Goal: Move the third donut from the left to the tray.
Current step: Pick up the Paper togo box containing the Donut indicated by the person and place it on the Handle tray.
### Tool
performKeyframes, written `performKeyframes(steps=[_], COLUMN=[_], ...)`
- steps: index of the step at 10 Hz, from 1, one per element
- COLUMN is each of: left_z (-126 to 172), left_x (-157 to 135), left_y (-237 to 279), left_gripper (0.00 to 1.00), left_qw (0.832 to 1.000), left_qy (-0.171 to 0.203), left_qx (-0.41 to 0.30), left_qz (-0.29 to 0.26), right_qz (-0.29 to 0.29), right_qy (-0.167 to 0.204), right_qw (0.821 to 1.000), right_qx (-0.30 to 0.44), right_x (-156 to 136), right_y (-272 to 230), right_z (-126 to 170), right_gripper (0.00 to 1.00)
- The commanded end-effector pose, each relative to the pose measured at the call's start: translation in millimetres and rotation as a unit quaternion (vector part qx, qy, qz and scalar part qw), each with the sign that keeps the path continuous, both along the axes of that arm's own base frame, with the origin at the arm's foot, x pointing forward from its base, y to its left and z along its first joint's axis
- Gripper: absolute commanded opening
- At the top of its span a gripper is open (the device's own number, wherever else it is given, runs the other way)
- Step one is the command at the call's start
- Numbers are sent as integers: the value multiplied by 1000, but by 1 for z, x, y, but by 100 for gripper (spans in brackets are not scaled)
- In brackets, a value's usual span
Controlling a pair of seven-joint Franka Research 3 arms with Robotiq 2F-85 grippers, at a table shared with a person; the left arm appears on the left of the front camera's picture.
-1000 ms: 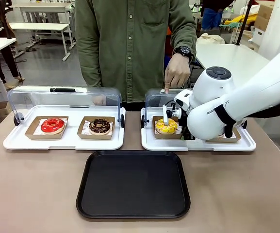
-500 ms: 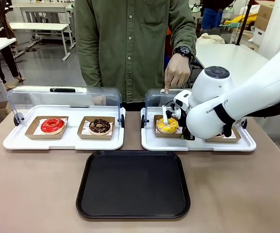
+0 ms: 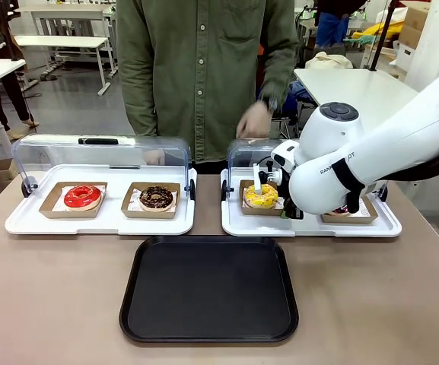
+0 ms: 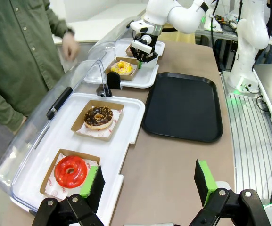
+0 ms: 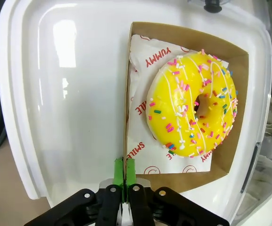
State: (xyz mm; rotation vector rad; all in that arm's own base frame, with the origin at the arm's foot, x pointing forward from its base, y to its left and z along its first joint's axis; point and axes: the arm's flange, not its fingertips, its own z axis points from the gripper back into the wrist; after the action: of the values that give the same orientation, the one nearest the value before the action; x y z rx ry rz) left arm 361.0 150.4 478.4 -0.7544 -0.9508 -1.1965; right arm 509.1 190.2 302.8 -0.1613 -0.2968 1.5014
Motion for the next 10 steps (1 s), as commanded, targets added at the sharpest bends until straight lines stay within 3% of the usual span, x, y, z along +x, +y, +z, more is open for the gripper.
performKeyframes(steps=[1, 6, 10], left_z=[3, 3, 3], left_x=[0, 0, 0], left_y=[0, 0, 0], left_gripper=[100, 100, 100], left_qw=[1000, 1000, 1000], left_qy=[-13, -13, -13], left_qx=[-10, -10, -10], left_qz=[-4, -4, -4], right_qz=[-2, -28, -26], right_qy=[1, -61, -40], right_qw=[1000, 997, 998], right_qx=[1, 26, 51], right_x=[0, -63, -123], right_y=[0, -2, 13], right_z=[0, 58, 66], right_gripper=[2, 2, 2])
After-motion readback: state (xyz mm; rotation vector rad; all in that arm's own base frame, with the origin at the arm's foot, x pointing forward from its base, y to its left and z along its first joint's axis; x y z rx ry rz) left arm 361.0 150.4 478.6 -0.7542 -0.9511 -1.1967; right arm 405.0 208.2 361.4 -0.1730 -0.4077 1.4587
